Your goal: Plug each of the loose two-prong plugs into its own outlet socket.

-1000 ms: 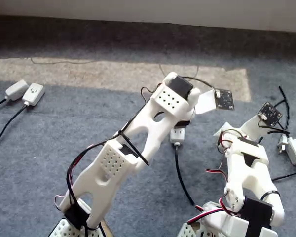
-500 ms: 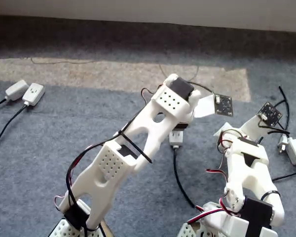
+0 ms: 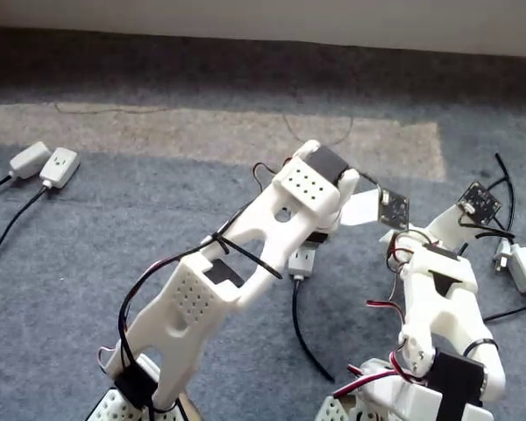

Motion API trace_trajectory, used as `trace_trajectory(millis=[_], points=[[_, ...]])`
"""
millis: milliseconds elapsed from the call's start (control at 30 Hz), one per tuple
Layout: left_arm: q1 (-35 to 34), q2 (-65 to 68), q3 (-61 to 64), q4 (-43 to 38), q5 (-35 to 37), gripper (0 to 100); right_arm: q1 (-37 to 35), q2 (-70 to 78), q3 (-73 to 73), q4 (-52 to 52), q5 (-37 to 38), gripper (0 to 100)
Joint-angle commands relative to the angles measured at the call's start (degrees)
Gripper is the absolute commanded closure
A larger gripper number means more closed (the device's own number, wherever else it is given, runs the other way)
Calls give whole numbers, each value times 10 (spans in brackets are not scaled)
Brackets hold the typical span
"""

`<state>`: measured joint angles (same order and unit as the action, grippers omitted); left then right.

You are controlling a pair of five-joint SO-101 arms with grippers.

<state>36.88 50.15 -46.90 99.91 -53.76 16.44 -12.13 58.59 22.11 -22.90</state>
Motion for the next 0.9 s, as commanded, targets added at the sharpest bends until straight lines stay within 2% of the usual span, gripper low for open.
trace_trajectory(millis=[0, 167, 600, 867], points=[[9, 16, 27, 11, -5, 992, 1, -1, -27, 1, -9, 857], [1, 0, -1, 10, 27, 880, 2, -1, -27, 1, -9, 854], [-38, -20, -226, 10, 149, 774, 2, -3, -27, 1, -10, 853], [-136, -24, -496, 10, 151, 772, -2, -7, -27, 5, -6, 853]])
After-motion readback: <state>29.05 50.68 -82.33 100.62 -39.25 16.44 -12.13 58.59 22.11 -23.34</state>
